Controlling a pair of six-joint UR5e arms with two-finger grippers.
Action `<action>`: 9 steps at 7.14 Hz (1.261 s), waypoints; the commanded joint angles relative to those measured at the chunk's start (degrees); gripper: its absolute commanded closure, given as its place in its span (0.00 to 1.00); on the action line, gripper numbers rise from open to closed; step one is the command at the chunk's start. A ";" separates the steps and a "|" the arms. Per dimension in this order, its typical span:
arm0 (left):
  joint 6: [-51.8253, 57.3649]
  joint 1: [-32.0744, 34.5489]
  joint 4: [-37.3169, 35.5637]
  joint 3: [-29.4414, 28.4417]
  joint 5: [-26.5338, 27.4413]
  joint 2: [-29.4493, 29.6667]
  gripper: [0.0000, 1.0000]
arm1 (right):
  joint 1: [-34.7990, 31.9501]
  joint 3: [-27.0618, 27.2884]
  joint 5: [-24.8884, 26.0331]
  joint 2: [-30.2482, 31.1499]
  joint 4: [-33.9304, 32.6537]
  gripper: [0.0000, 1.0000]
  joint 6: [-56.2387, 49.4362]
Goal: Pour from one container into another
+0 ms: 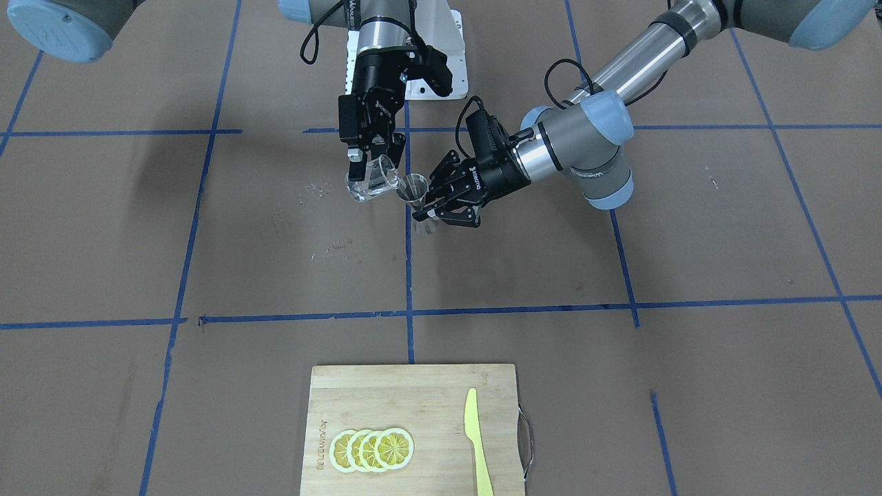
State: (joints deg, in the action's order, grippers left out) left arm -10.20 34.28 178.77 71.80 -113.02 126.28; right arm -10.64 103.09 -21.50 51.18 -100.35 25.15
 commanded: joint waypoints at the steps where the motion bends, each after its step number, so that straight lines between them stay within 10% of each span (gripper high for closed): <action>1: 0.00 -0.09 0.00 0.00 -0.01 0.02 1.00 | 0.09 0.09 0.67 -0.20 -0.63 1.00 -3.59; 9: 0.00 -0.27 0.09 0.53 -0.01 -0.15 1.00 | 0.09 -0.09 0.67 -1.43 -0.72 1.00 -9.24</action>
State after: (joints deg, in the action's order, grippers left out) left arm -10.20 34.02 178.86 72.33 -113.00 126.15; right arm -10.55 103.01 -20.83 49.78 -101.11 16.35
